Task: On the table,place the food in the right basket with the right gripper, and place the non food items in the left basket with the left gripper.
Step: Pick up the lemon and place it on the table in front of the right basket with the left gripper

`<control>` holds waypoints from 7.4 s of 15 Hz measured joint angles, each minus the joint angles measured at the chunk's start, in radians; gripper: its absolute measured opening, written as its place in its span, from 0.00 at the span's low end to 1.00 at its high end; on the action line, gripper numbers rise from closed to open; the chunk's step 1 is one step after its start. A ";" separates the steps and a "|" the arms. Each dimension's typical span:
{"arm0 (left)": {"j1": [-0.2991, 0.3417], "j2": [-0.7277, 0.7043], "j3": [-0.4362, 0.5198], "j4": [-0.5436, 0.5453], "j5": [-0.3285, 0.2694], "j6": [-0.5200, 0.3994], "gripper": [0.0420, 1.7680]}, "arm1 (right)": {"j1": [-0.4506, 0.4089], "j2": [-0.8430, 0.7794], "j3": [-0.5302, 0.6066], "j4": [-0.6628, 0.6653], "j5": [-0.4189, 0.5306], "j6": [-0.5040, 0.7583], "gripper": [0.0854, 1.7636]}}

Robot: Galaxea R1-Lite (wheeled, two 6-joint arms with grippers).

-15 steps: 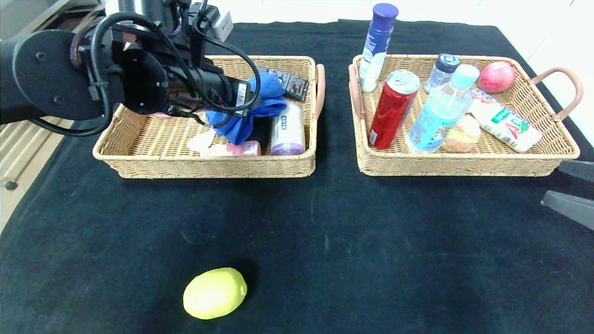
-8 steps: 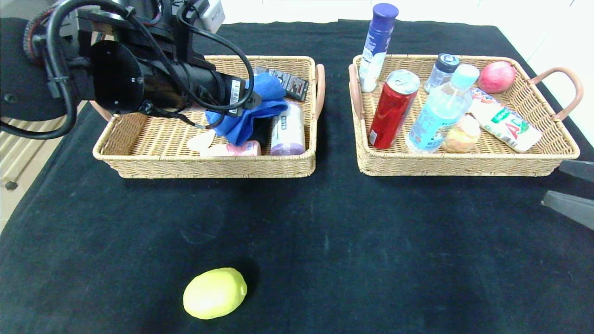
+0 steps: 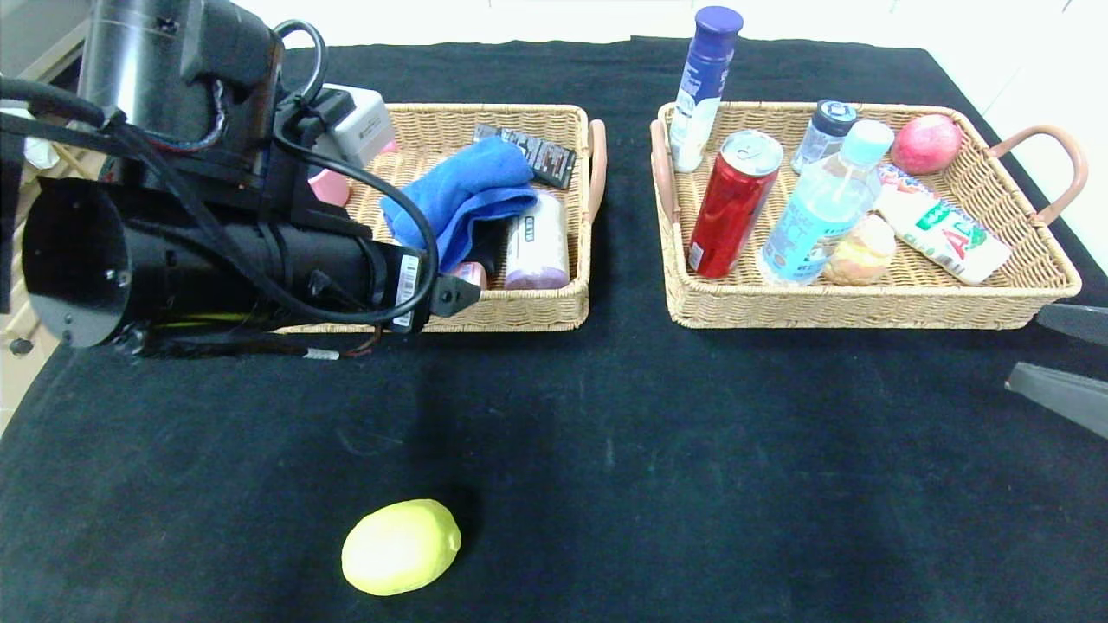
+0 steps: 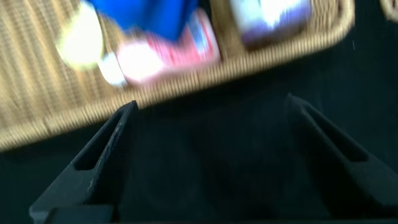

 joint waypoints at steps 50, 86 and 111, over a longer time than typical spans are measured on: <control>-0.152 0.002 0.338 0.277 -0.100 -0.132 0.97 | 0.023 0.010 0.018 0.000 -0.003 -0.031 0.97; -0.258 -0.012 0.206 0.093 -0.095 -0.129 0.57 | 0.028 -0.026 0.002 0.057 -0.033 -0.036 0.97; -0.449 0.501 -0.290 -0.070 0.062 -0.153 0.56 | -0.061 -0.028 -0.053 0.085 -0.034 -0.032 0.97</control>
